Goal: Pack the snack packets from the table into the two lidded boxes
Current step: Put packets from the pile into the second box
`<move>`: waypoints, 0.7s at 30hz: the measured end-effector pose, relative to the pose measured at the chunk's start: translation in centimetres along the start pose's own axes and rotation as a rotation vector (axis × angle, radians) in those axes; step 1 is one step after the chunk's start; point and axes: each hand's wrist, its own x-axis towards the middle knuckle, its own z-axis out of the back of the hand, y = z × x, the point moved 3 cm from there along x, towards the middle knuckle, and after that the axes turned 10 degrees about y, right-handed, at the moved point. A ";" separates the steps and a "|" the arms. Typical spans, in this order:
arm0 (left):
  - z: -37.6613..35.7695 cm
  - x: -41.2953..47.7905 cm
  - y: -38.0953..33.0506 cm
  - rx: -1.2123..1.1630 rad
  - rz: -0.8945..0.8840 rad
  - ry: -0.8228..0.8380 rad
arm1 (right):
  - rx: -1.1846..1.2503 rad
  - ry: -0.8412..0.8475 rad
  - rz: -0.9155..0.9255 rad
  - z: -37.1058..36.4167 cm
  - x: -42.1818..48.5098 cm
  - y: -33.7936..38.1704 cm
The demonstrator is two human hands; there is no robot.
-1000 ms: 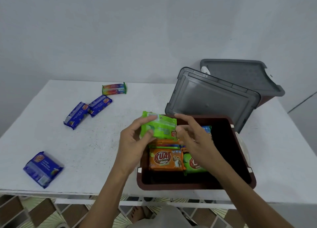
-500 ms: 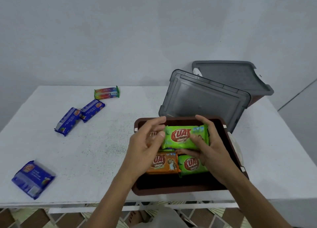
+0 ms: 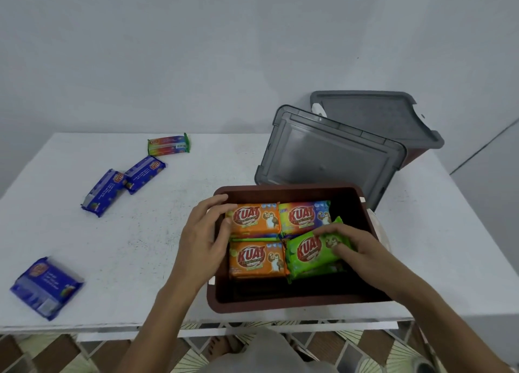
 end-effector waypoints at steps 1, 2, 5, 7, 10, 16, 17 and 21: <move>0.0 0.0 0.1 -0.008 -0.004 -0.002 | -0.047 0.040 -0.017 -0.1 0.2 -0.2; -0.1 0.0 0.1 -0.018 -0.007 0.000 | -0.098 0.061 -0.038 -0.1 0.4 -0.4; -0.2 -0.1 0.3 -0.037 -0.005 0.007 | -0.349 0.015 -0.153 0.2 0.8 -0.8; -0.3 -0.1 0.5 -0.042 -0.007 0.004 | -0.567 -0.006 -0.215 0.0 1.2 -0.9; -0.5 -0.1 0.7 -0.047 -0.009 0.002 | -0.818 -0.012 -0.272 -0.7 1.6 -0.7; -0.3 -0.4 0.9 -0.044 -0.028 0.003 | -1.069 -0.156 -0.245 -1.6 2.2 2.6; -0.1 -0.5 1.2 -0.039 -0.027 0.000 | -1.071 -0.191 -0.192 -1.8 2.7 3.6; 1.7 -1.1 3.6 0.020 0.032 0.004 | -1.026 -0.261 0.038 -3.9 6.1 8.1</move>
